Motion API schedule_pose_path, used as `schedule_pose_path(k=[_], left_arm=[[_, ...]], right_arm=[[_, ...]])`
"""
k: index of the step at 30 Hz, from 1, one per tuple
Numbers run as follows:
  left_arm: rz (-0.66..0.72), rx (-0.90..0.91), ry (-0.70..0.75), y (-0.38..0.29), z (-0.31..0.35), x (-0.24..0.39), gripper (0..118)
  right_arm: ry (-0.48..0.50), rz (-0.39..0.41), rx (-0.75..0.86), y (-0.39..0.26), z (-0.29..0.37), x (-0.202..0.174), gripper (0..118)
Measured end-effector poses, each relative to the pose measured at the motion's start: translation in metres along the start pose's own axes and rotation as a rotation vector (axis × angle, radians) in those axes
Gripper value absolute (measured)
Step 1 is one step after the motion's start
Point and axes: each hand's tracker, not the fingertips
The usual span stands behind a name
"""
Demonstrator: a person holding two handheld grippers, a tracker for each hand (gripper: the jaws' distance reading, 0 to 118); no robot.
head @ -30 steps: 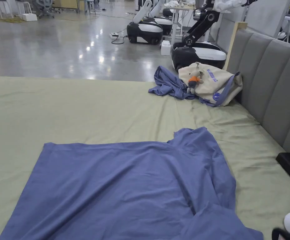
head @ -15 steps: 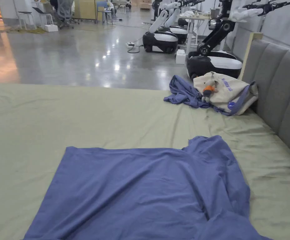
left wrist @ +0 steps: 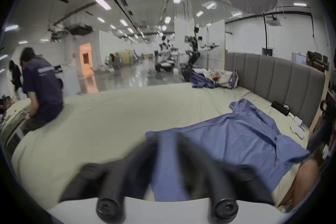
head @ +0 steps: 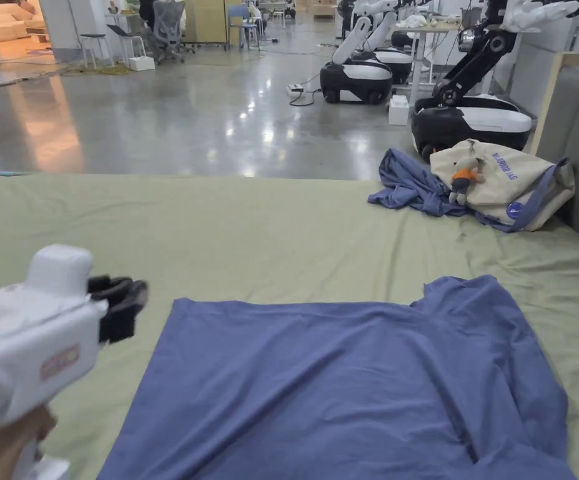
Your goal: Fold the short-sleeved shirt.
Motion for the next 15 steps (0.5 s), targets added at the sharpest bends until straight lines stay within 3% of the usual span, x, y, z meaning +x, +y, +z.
schedule_pose_path(k=[1,5,7,11,15], left_arm=[[0.044,-0.071,-0.047,0.012,-0.037,-0.009,114],[0.094,-0.306,0.028,0.038,-0.147,-0.025,114],[0.034,-0.429,0.064,0.029,-0.205,-0.053,114],[0.125,-0.525,0.06,0.011,-0.266,-0.073,114],[0.116,-0.559,0.097,-0.002,-0.277,-0.063,114]], right_arm=[[0.001,0.004,-0.015,-0.001,-0.002,0.0,2],[-0.002,0.019,-0.052,-0.003,-0.011,0.002,2],[-0.014,0.025,-0.062,-0.006,-0.015,0.005,2],[-0.024,0.029,-0.095,-0.009,-0.024,0.011,2],[-0.027,0.012,-0.115,-0.013,-0.03,0.015,2]])
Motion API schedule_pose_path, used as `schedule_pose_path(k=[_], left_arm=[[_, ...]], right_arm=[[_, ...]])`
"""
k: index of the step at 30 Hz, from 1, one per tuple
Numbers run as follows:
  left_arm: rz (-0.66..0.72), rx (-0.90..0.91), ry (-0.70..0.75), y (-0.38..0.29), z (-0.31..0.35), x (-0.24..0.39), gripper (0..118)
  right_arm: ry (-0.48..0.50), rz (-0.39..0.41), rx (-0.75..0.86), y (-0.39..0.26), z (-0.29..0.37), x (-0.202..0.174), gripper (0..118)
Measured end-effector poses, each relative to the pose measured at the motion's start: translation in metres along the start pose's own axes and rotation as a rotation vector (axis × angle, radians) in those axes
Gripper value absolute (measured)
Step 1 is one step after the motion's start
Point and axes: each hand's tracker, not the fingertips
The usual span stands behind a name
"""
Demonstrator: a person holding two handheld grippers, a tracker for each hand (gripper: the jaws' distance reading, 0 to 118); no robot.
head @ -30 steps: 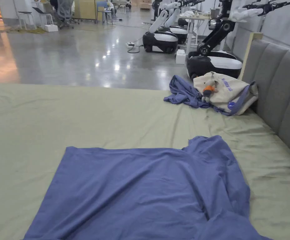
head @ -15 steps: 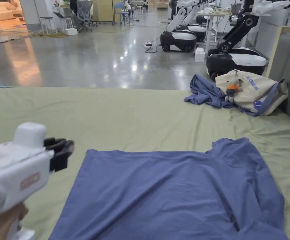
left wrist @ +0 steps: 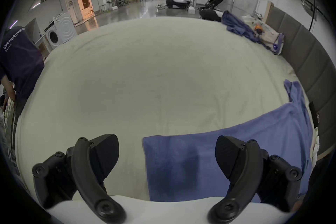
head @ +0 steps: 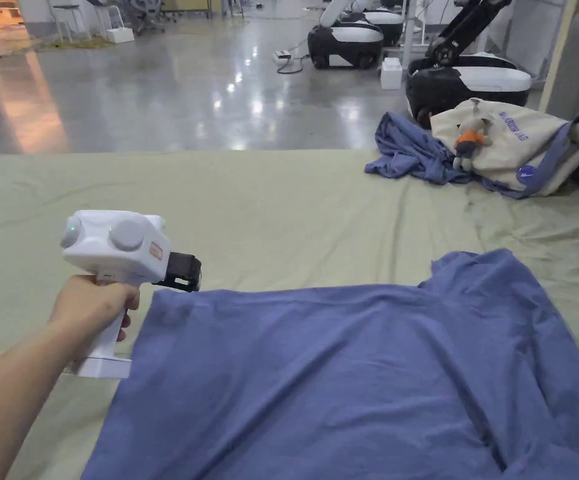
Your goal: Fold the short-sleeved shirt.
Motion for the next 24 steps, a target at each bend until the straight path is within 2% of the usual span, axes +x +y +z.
schedule_pose_path(k=[7,8,9,10,11,12,13,15,17,20,21,22,23,24], left_arm=[[0.002,-0.062,-0.024,-0.019,-0.011,0.012,113],[-0.01,-0.076,-0.005,-0.023,-0.009,0.019,106],[-0.011,-0.083,-0.005,-0.026,-0.009,0.021,90],[-0.005,-0.082,-0.006,-0.029,-0.007,0.023,67],[0.015,-0.075,-0.036,-0.031,-0.003,0.026,44],[0.011,-0.061,-0.026,-0.035,0.003,0.032,14],[-0.002,-0.044,-0.017,-0.036,0.008,0.037,5],[-0.026,-0.048,-0.019,-0.034,0.009,0.039,5],[-0.012,-0.071,-0.086,-0.035,0.012,0.039,5],[-0.017,-0.052,-0.066,-0.034,0.021,0.038,5],[-0.01,-0.048,-0.067,-0.033,0.024,0.037,5],[0.008,-0.047,-0.069,-0.034,0.027,0.036,5],[0.024,-0.034,-0.099,-0.03,0.022,0.027,5],[0.019,-0.032,-0.104,-0.03,0.024,0.027,5]], right_arm=[[0.007,0.005,-0.02,-0.004,-0.001,-0.002,2],[0.01,0.004,-0.025,-0.006,-0.001,-0.002,2],[0.012,0.005,-0.027,-0.006,-0.001,-0.003,2],[0.01,0.009,-0.03,-0.008,-0.001,-0.003,2],[0.006,0.011,-0.033,-0.008,-0.002,-0.003,2],[0.006,0.012,-0.04,-0.008,-0.002,-0.003,2],[0.005,0.01,-0.044,-0.009,-0.003,-0.003,2],[0.004,0.002,-0.04,-0.01,-0.002,-0.001,2],[0.003,-0.006,-0.036,-0.011,-0.003,0.005,2],[0.004,-0.013,-0.043,-0.003,-0.015,0.012,3],[0.013,-0.021,-0.052,0.002,-0.023,0.017,13],[0.027,-0.014,-0.072,0.012,-0.036,0.022,38],[0.049,0.008,-0.105,0.023,-0.055,0.027,87],[0.062,0.019,-0.12,0.031,-0.071,0.033,115]])
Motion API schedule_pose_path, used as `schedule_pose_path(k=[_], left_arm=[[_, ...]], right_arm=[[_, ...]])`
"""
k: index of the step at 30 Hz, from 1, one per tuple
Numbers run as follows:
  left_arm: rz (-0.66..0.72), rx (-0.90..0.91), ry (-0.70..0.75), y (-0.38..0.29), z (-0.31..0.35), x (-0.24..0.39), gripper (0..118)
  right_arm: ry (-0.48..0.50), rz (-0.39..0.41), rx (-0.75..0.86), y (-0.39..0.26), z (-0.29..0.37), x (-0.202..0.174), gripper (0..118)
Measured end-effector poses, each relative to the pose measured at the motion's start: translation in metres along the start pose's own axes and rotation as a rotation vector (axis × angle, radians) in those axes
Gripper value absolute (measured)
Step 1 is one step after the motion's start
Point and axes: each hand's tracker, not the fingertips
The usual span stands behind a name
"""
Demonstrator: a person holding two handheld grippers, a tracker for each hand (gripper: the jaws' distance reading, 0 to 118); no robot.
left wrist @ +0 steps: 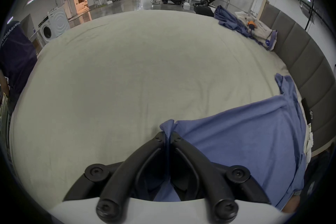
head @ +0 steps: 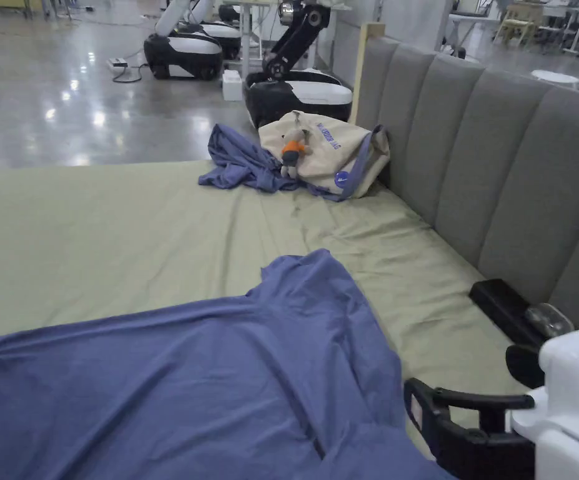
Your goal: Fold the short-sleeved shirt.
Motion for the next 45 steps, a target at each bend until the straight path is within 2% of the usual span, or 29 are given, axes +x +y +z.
schedule_pose_path(k=[2,5,7,8,11,13,15,20,22,23,24,25,27,28,29,30,31,34,38,40,41,45], left_arm=[[-0.045,0.011,-0.007,-0.002,0.005,0.005,5],[-0.064,0.006,-0.012,-0.003,0.012,0.008,5],[-0.054,0.004,-0.015,-0.003,0.014,0.008,5],[-0.046,0.005,-0.025,-0.003,0.015,0.008,5],[-0.027,0.003,-0.042,-0.003,0.018,0.008,5],[-0.029,0.003,-0.048,-0.004,0.02,0.01,5],[-0.032,0.005,-0.058,-0.005,0.023,0.01,5],[-0.049,0.0,-0.059,-0.006,0.027,0.015,5],[-0.045,-0.005,-0.062,-0.006,0.027,0.016,5],[-0.04,-0.009,-0.062,0.0,0.018,0.004,5],[-0.039,-0.01,-0.065,0.0,0.018,0.003,5],[-0.038,-0.008,-0.064,0.0,0.017,0.003,5],[-0.037,-0.012,-0.064,0.001,0.017,0.002,5],[-0.036,-0.015,-0.065,0.001,0.017,0.003,5],[-0.035,-0.015,-0.064,0.002,0.016,0.003,5],[-0.035,-0.017,-0.066,0.002,0.016,0.003,5],[-0.039,-0.017,-0.067,0.003,0.013,-0.001,5],[-0.045,-0.02,-0.066,0.004,0.01,-0.003,5],[-0.013,0.006,-0.092,0.007,0.013,-0.011,5],[0.027,0.03,-0.14,0.004,0.022,-0.008,5],[0.029,0.055,-0.16,0.005,0.027,-0.008,5],[0.027,0.146,-0.217,0.009,0.065,-0.004,5]], right_arm=[[0.009,-0.026,-0.008,0.031,-0.044,0.019,118],[0.057,-0.08,-0.137,0.067,-0.128,0.048,118],[0.104,-0.124,-0.211,0.077,-0.186,0.069,118],[0.099,-0.187,-0.285,0.079,-0.215,0.081,118],[0.085,-0.259,-0.455,0.069,-0.287,0.109,116],[0.019,-0.28,-0.507,0.058,-0.315,0.123,112],[-0.013,-0.266,-0.542,0.051,-0.332,0.13,112],[0.056,-0.302,-0.562,0.034,-0.335,0.126,111],[0.069,-0.318,-0.568,0.031,-0.336,0.125,99],[0.081,-0.336,-0.573,0.03,-0.336,0.126,78],[0.084,-0.345,-0.568,0.03,-0.334,0.123,78],[0.082,-0.346,-0.567,0.03,-0.333,0.122,73],[0.071,-0.351,-0.561,0.028,-0.334,0.119,51],[0.076,-0.357,-0.571,0.026,-0.334,0.118,44],[0.094,-0.363,-0.571,0.024,-0.334,0.117,35],[0.123,-0.357,-0.572,0.022,-0.333,0.116,21],[0.115,-0.345,-0.569,0.02,-0.333,0.115,13],[0.116,-0.325,-0.532,0.022,-0.329,0.117,8],[0.157,-0.368,-0.506,0.029,-0.319,0.123,7],[0.173,-0.366,-0.478,0.04,-0.312,0.124,6],[0.2,-0.389,-0.449,0.045,-0.305,0.124,6],[0.235,-0.37,-0.375,0.074,-0.268,0.114,6]])
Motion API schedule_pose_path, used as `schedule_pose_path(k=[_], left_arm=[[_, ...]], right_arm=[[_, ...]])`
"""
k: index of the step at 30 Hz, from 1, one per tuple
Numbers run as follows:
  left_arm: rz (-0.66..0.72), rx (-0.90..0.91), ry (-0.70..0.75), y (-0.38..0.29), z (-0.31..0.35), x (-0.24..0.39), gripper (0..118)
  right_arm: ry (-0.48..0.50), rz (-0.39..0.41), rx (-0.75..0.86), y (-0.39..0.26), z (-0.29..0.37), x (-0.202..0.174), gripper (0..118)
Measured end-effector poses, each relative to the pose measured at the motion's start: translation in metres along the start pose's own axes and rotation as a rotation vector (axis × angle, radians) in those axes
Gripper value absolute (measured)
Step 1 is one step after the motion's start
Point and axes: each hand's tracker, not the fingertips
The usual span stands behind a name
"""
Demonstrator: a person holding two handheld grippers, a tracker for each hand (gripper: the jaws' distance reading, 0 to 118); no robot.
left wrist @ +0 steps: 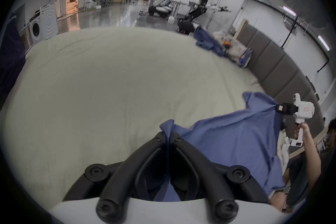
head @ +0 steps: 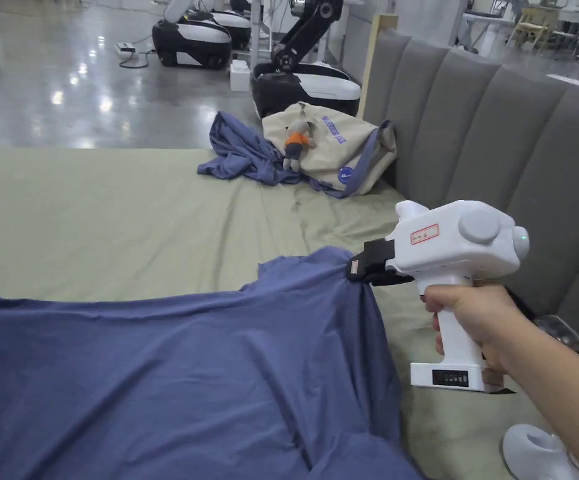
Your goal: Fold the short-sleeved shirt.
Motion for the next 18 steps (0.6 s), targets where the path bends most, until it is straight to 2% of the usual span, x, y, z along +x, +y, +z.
schedule_pose_path(k=[2,5,13,18], left_arm=[[0.021,0.066,-0.055,0.008,0.024,0.004,5],[0.033,0.146,-0.127,0.023,0.067,0.017,5],[-0.056,0.357,-0.231,0.096,0.208,0.072,5],[-0.158,0.492,-0.158,0.157,0.308,0.116,5]], right_arm=[[0.03,0.027,0.038,0.005,0.024,-0.012,5],[0.108,0.004,0.117,0.019,0.069,-0.035,5],[0.194,0.11,0.331,0.089,0.22,-0.122,5],[0.111,0.257,0.487,0.156,0.324,-0.186,5]])
